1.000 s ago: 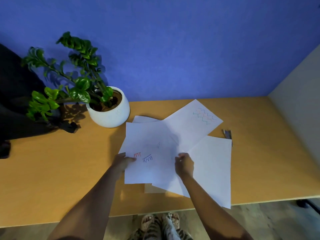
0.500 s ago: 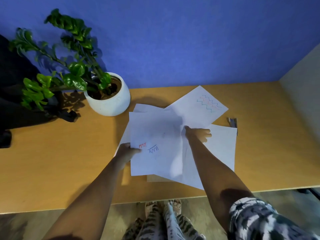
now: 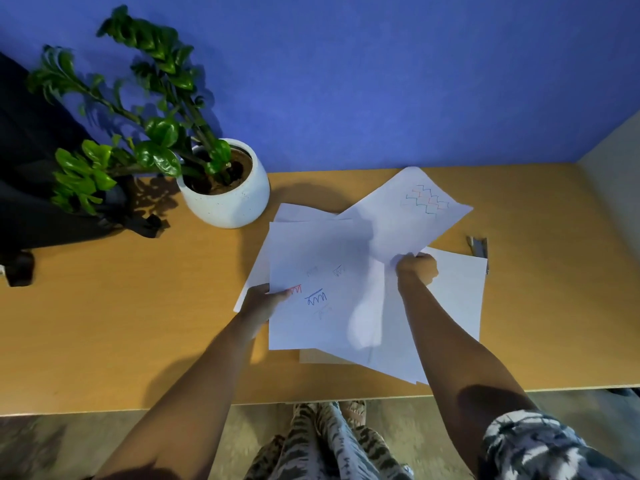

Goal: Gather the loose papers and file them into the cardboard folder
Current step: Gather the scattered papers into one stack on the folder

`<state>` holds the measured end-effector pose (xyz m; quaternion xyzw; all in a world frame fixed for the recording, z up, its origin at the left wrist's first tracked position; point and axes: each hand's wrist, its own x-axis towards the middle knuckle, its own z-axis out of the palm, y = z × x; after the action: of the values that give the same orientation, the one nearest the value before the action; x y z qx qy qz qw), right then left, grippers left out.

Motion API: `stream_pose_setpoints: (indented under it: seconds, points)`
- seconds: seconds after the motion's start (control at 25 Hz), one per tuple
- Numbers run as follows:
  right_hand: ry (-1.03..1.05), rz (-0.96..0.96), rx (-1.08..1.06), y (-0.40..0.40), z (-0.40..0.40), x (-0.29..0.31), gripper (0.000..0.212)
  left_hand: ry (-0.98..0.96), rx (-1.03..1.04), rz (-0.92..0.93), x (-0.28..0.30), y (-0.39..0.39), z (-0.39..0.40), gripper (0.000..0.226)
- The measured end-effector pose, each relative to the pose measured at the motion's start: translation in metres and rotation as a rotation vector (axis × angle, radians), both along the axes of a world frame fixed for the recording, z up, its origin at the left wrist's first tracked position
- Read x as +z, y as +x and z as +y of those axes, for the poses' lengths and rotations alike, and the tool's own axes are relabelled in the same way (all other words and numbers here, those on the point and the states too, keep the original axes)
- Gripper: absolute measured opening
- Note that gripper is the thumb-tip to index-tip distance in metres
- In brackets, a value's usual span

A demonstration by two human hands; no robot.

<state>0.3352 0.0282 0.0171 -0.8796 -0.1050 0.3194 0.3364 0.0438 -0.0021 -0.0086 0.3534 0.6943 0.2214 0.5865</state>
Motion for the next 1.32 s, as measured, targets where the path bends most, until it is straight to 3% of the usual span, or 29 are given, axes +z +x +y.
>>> stream_pose_setpoints:
  seconds: [0.24,0.4,0.48,0.6,0.76,0.84,1.04,1.16,1.24,1.32]
  points:
    - [0.367,-0.033,-0.167,0.024,0.007,0.007,0.024,-0.006,-0.026,0.088,-0.001,0.003,0.005,0.034]
    - [0.453,0.085,-0.085,0.021,0.001,-0.002,0.014,-0.005,-0.065,0.112,0.003,0.014,0.005,0.036]
    - [0.495,0.118,0.008,0.011,-0.015,-0.007,0.026,-0.013,-0.095,0.128,0.005,0.021,0.004,0.030]
    - [0.454,0.107,0.212,0.000,-0.045,-0.023,0.043,-0.056,-0.084,0.159,0.007,0.028,0.004,0.020]
    - [0.300,0.089,0.448,-0.005,-0.082,-0.044,0.024,-0.180,0.074,0.127,0.009,0.034,0.006,0.061]
    - [0.280,0.066,0.532,-0.010,-0.096,-0.049,0.018,-0.206,0.106,0.101,0.008,0.036,0.007,0.071]
    - [0.272,0.014,0.636,-0.022,-0.112,-0.053,0.026,-0.088,0.019,0.068,0.002,0.036,0.002,0.040]
    - [0.242,0.026,0.559,-0.015,-0.117,-0.046,0.007,-0.042,-0.031,0.105,-0.001,0.037,-0.001,0.036]
    - [0.225,-0.014,0.427,-0.002,-0.120,-0.044,0.027,-0.004,-0.065,0.106,-0.001,0.039,-0.002,0.037]
    - [0.077,-0.238,0.324,0.017,-0.123,-0.045,0.047,0.035,-0.117,0.114,0.000,0.042,-0.001,0.038]
